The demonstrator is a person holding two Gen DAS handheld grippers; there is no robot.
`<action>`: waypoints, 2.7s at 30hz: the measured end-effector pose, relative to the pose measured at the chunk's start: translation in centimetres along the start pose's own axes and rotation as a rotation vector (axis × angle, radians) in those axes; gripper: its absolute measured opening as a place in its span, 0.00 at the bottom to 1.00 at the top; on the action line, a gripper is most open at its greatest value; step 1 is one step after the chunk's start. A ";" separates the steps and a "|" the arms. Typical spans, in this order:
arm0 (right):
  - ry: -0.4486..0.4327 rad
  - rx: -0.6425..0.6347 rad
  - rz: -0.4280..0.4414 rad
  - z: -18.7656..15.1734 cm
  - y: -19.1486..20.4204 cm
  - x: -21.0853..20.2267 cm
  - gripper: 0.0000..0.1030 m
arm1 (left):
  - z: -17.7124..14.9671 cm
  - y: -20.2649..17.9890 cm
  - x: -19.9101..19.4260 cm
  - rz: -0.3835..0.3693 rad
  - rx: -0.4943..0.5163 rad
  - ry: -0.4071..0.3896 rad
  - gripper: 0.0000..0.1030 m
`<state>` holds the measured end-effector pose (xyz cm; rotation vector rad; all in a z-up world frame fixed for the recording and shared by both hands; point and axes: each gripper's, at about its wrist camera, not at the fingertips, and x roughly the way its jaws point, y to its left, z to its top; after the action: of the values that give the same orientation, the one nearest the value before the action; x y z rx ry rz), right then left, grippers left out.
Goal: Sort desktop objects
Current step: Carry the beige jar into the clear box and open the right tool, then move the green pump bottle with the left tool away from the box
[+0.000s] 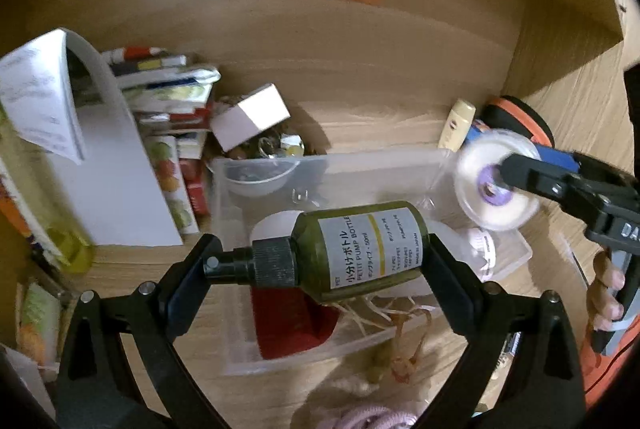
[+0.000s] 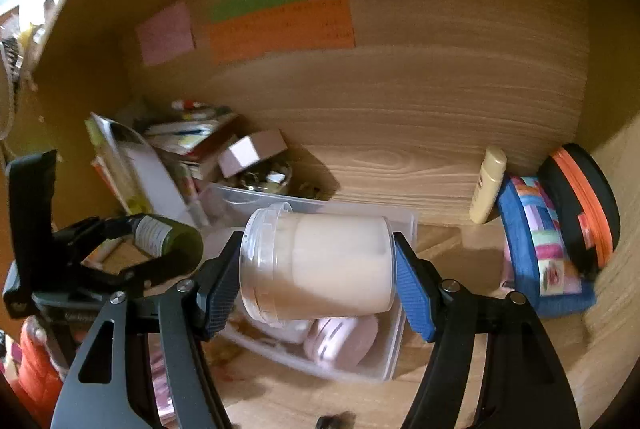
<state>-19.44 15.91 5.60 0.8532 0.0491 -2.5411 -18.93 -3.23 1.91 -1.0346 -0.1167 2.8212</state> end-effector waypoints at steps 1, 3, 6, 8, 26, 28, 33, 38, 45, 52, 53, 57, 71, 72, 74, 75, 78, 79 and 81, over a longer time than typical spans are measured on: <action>0.009 -0.009 -0.009 0.2 0.1 0.6 0.64 | -0.1 -0.1 0.2 0.003 0.004 0.004 0.96; 0.032 -0.018 -0.018 0.4 0.3 1.7 0.64 | -0.3 -0.1 0.7 0.006 0.008 0.016 0.96; 0.046 -0.019 -0.042 0.3 0.6 3.0 0.64 | -0.5 0.0 1.2 0.008 0.005 0.023 0.96; 0.046 -0.017 -0.074 0.0 0.8 3.9 0.64 | -0.6 0.0 1.4 0.003 0.008 0.027 0.96; 0.093 -0.047 -0.132 -1.8 1.5 7.4 0.64 | -1.7 -1.7 2.7 0.087 0.109 0.044 0.96; 0.087 -0.053 -0.138 -2.0 1.6 7.4 0.64 | -1.8 -1.6 2.6 0.087 0.108 0.043 0.96; 0.095 -0.071 -0.172 -2.2 1.8 7.8 0.65 | -1.7 -1.6 2.6 0.088 0.110 0.044 0.96; 0.101 -0.066 -0.187 -2.2 1.6 7.8 0.74 | -1.6 -1.3 2.4 0.063 0.093 0.049 0.96; 0.038 -0.099 -0.185 -2.1 2.3 6.3 0.81 | -1.6 -1.2 2.1 0.051 0.080 0.045 0.96; 0.053 -0.119 -0.171 -2.2 2.8 6.0 0.82 | -1.4 -0.9 1.7 0.020 0.061 0.045 0.96; 0.059 -0.111 -0.164 -2.2 2.7 5.8 0.82 | -1.3 -0.7 1.7 0.011 0.055 0.046 0.96; 0.057 -0.086 -0.166 -2.0 2.3 4.8 0.82 | -1.2 -0.7 1.4 0.003 0.051 0.048 0.96; 0.043 -0.069 -0.243 -4.1 1.0 -0.4 0.91 | -1.0 -1.2 -1.5 0.011 0.036 0.021 0.96; 0.046 -0.063 -0.246 -4.3 0.8 -0.6 0.91 | -1.1 -1.3 -1.9 0.016 0.039 0.016 0.96; 0.055 -0.052 -0.254 -4.9 0.4 -1.1 0.91 | -1.2 -1.3 -2.8 0.027 0.045 0.002 0.96; 0.059 -0.046 -0.256 -5.1 0.1 -1.3 0.91 | -1.3 -1.2 -3.3 0.032 0.045 -0.006 0.96; 0.078 -0.032 -0.249 -5.9 -0.5 -1.9 0.91 | -1.7 -1.0 -4.7 0.040 0.049 -0.025 0.97; 0.085 -0.031 -0.248 -6.3 -0.7 -2.0 0.91 | -1.9 -0.9 -5.0 0.041 0.049 -0.027 0.98; 0.097 -0.035 -0.254 -7.0 -1.0 -2.2 0.91 | -2.3 -0.6 -5.6 0.037 0.045 -0.023 0.98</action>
<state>-14.35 18.90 1.14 1.0125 0.2459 -2.7212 -13.18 -3.38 3.77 -1.0053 -0.0374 2.8553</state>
